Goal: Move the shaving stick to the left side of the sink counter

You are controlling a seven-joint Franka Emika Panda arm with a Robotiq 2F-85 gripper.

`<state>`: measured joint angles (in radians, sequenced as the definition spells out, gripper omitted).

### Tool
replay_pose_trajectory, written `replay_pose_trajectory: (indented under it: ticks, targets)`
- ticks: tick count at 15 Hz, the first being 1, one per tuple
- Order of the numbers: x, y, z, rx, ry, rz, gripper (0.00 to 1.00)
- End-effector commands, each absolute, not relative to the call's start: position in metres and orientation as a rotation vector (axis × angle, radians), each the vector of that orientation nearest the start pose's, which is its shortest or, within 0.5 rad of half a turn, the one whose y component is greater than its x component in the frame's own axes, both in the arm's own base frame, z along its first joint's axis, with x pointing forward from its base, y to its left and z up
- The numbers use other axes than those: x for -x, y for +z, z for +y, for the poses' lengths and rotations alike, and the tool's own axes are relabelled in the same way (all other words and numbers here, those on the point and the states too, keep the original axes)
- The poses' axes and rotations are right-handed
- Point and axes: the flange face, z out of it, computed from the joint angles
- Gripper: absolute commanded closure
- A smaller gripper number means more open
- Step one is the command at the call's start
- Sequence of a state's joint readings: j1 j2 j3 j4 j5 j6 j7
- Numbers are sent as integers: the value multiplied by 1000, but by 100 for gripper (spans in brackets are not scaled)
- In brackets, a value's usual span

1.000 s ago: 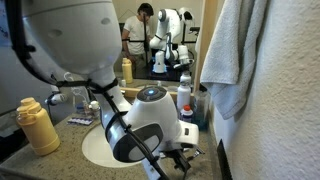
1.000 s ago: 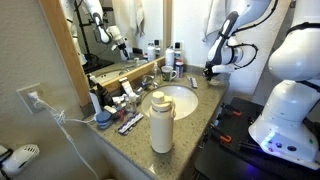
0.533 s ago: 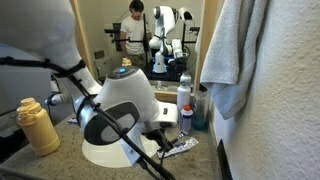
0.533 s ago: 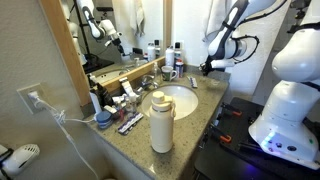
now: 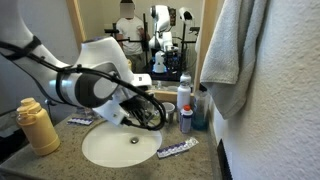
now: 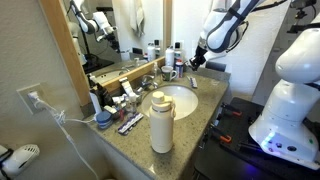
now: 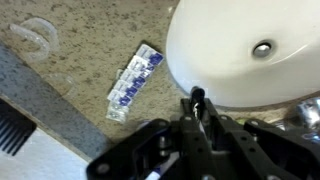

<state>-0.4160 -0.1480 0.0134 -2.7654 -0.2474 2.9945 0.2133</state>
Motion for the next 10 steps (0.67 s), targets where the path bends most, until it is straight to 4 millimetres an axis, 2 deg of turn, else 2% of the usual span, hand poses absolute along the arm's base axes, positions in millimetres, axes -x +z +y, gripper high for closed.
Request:
replay_pose_trajectory:
  ticks: [1, 4, 6, 10]
  targets:
    - [-415, 326, -63, 3197, -552, 404, 97]
    - [-446, 332, 5, 3206, -526, 158, 97]
    - [-464, 332, 36, 3200, -516, 16, 97]
    - [-498, 318, 71, 3172, -484, -190, 97]
